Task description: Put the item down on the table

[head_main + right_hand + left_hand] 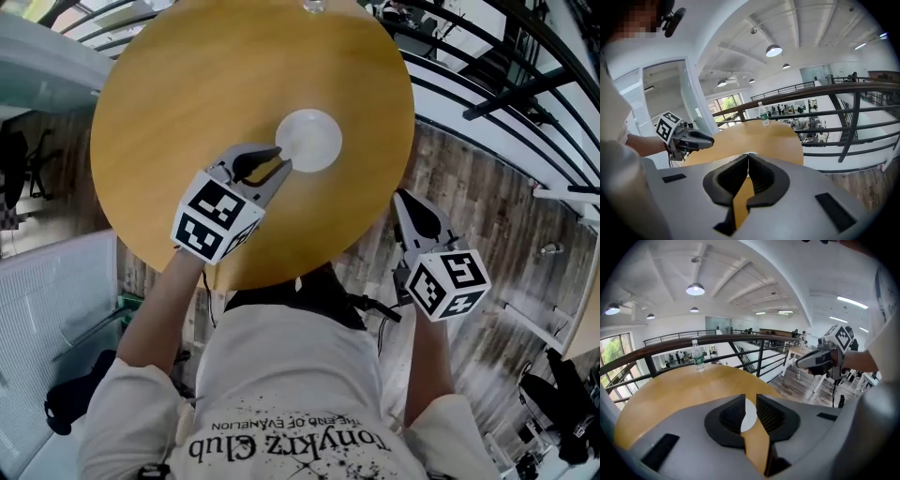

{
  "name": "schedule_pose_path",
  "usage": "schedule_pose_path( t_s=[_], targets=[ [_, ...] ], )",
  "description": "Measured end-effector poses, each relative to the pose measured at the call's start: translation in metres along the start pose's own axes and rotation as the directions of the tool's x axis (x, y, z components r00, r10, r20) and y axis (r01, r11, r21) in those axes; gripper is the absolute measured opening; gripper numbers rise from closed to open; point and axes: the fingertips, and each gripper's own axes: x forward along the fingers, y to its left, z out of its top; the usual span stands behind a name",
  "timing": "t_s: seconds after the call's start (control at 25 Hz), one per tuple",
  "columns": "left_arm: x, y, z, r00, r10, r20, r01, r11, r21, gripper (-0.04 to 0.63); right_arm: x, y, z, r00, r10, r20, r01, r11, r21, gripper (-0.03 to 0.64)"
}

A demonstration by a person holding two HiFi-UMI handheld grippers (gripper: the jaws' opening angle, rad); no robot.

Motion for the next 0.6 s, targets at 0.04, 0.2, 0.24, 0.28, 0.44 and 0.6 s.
schedule_pose_path(
  t_s=[0.04, 0.2, 0.24, 0.28, 0.44, 0.6],
  targets=[
    [-0.009, -0.005, 0.006, 1.0, 0.006, 0.024, -0.006, 1.0, -0.01, 0.071, -0.003, 0.003, 0.002, 1.0, 0.002, 0.003, -0.002, 1.0, -0.003, 0.025],
    [-0.035, -0.029, 0.022, 0.996, -0.005, 0.086, 0.006, 1.0, -0.01, 0.04, -0.008, 0.015, 0.008, 1.0, 0.008, 0.011, -0.008, 1.0, -0.015, 0.025],
    [-0.04, -0.036, 0.025, 0.996, -0.009, 0.093, 0.009, 1.0, -0.005, 0.032, -0.01, 0.018, 0.01, 1.0, 0.01, 0.013, -0.01, 1.0, -0.018, 0.025],
    [-0.044, -0.042, 0.026, 0.995, -0.01, 0.098, 0.01, 1.0, -0.002, 0.028, -0.011, 0.021, 0.011, 1.0, 0.012, 0.015, -0.011, 1.0, -0.019, 0.025],
    [-0.058, -0.06, 0.021, 0.993, 0.011, 0.114, -0.01, 1.0, -0.014, 0.023, -0.018, 0.032, 0.015, 1.0, 0.013, 0.023, -0.013, 0.999, -0.029, 0.025],
    [-0.064, -0.074, 0.008, 0.992, 0.014, 0.122, -0.004, 0.997, -0.079, 0.023, -0.023, 0.043, 0.019, 0.999, 0.017, 0.028, -0.015, 0.999, -0.046, 0.025]
  ],
)
